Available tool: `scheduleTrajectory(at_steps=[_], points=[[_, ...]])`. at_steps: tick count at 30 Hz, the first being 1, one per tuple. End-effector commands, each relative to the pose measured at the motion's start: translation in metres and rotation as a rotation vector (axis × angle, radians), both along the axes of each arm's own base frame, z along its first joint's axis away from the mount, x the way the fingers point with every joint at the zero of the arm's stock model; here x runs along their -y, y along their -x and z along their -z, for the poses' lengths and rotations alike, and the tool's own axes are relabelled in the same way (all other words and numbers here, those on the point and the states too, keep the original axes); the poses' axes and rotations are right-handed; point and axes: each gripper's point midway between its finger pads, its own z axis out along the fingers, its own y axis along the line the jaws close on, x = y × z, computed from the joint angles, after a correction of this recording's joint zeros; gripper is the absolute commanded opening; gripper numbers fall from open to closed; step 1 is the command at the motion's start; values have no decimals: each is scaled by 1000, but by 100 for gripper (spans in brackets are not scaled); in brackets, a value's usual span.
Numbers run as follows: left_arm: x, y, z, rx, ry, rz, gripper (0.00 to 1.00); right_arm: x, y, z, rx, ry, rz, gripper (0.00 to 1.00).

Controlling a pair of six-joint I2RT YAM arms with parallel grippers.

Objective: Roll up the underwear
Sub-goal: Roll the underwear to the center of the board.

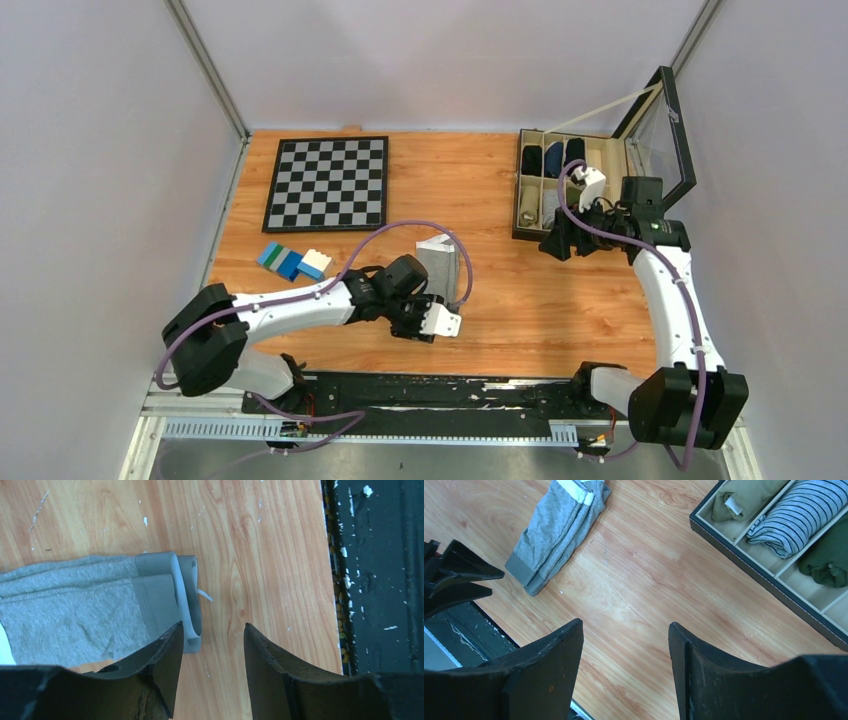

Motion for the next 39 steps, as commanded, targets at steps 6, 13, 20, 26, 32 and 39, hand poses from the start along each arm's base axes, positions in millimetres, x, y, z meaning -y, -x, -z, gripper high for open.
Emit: scheduleTrajectory(at_steps=[6,13,20,26,32,39], points=[[22,-24,5,92,13,-14,55,-8,-7,-8,58,-79,-24,63],[18,-23,22,106,-16,7,56,-9,-8,-2,44,-93,-25,63],[17,-19,40,138,-71,58,55,-9,-9,2,32,-94,-25,63],[17,-19,56,215,-158,89,52,-8,-15,3,11,-95,-23,63],[11,-21,62,275,-220,88,35,-7,-17,1,6,-93,-22,63],[6,-23,55,194,-259,30,5,-3,-20,0,13,-61,-34,63]])
